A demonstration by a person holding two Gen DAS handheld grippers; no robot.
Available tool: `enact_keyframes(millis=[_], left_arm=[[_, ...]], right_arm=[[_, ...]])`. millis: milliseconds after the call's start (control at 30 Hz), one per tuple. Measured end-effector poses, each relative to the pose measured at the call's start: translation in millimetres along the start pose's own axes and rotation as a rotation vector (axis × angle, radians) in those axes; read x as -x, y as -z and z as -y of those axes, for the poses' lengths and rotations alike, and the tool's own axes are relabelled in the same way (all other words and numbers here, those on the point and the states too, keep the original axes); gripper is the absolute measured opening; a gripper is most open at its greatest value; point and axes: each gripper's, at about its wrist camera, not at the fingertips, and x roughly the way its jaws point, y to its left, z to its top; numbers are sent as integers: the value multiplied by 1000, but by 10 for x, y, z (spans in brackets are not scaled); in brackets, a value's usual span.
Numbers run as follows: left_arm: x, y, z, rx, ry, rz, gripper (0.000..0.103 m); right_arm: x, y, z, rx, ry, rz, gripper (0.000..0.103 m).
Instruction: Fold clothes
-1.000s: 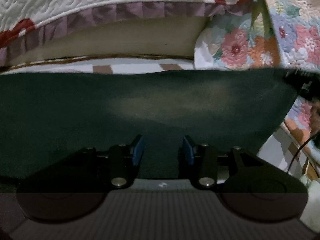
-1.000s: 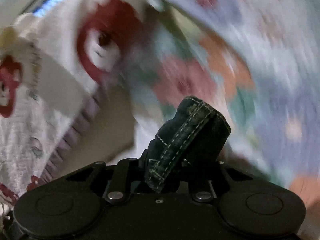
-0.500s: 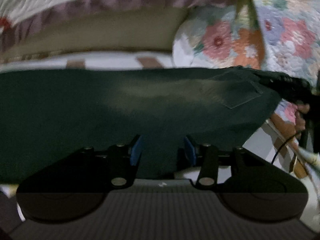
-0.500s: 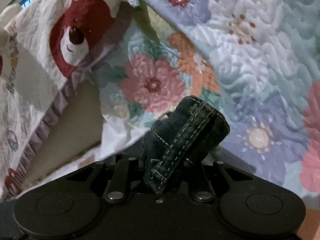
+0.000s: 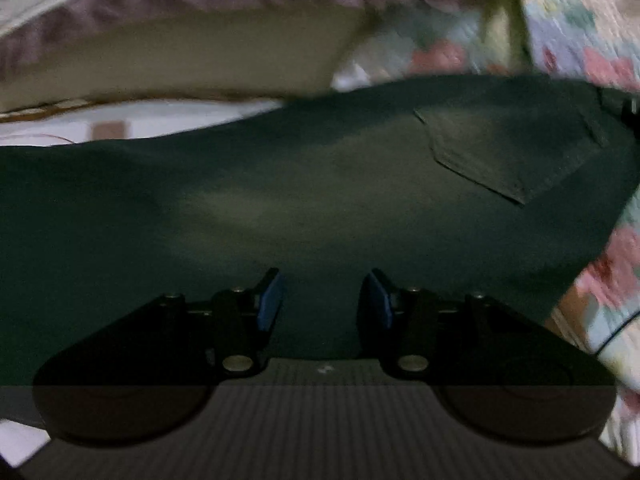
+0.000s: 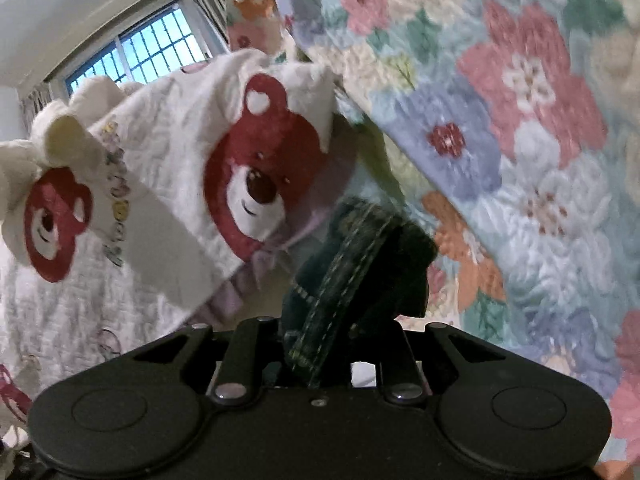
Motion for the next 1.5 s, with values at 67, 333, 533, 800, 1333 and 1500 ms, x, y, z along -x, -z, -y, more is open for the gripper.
enact_keyframes(millis=[67, 333, 533, 800, 1333, 1500], left_arm=[[-32, 26, 233, -40, 25, -63, 39], [-326, 385, 1537, -62, 278, -233, 37], [-410, 550, 1783, -2, 379, -245, 37], [537, 181, 722, 107, 288, 15, 42], [1651, 865, -2017, 529, -239, 118, 38], [1760, 892, -2119, 569, -221, 154, 38]], right_arm=[[229, -40, 48, 24, 19, -10, 20], [1177, -197, 381, 75, 259, -55, 20], [1474, -105, 534, 71, 368, -65, 20], [846, -19, -229, 198, 168, -118, 20], [-368, 1363, -2043, 399, -228, -422, 17], [-504, 1150, -2324, 445, -279, -405, 16]])
